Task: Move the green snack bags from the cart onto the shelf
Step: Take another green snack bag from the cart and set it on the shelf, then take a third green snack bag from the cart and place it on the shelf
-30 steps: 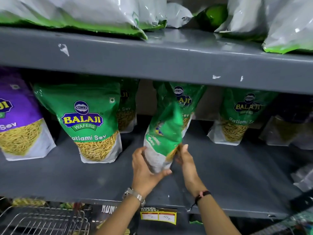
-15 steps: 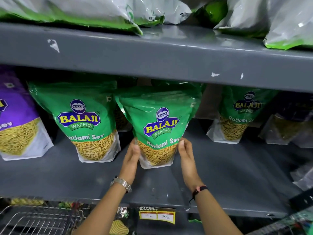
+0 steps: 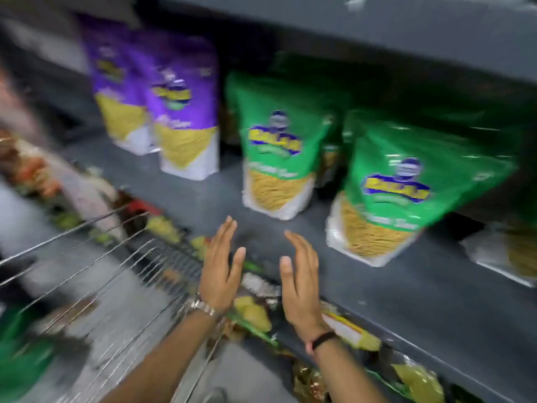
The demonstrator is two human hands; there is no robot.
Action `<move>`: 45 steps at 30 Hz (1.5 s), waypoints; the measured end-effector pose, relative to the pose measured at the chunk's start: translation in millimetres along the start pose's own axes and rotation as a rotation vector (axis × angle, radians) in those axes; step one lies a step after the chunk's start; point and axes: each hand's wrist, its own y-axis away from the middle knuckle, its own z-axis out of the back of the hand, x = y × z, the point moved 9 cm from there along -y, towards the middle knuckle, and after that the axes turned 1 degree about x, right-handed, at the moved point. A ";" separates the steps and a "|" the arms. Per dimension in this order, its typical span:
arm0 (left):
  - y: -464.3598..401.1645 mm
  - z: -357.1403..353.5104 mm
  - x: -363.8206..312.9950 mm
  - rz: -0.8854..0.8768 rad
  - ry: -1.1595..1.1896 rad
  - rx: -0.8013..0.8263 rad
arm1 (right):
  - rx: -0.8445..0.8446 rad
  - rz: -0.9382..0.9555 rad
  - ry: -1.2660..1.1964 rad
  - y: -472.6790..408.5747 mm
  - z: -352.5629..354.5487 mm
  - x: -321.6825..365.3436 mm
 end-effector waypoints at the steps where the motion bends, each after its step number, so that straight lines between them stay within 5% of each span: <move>1: 10.4 34.5 25.3 0.042 -0.107 -0.049 | 0.153 0.056 0.043 -3.1 -40.4 9.2; 7: 140.9 232.8 182.0 0.603 -0.541 -0.282 | 0.872 0.327 0.222 30.9 -290.8 44.0; 11: 233.1 282.6 259.2 0.959 -0.611 -0.315 | 1.137 0.286 0.285 77.2 -410.6 31.1; 15: 299.0 279.8 335.2 1.228 -0.464 -0.258 | 1.419 0.256 0.407 132.0 -507.6 -1.8; 20: 292.5 248.5 406.1 1.269 -0.126 -0.295 | 1.554 0.202 0.496 169.0 -580.2 -45.0; 26: 284.2 263.2 455.3 1.278 -0.025 -0.573 | 1.394 0.067 0.326 168.8 -609.5 -52.7; 33: 241.3 289.8 407.7 1.068 -0.105 -0.484 | 1.238 -0.079 0.195 134.2 -546.3 -27.9; 38: 173.0 295.7 303.5 0.816 -0.071 -0.336 | 1.068 -0.143 0.000 71.1 -424.9 28.0; 45: 57.9 206.6 98.7 0.331 -0.011 0.007 | 0.576 -0.067 -0.052 10.6 -163.0 81.5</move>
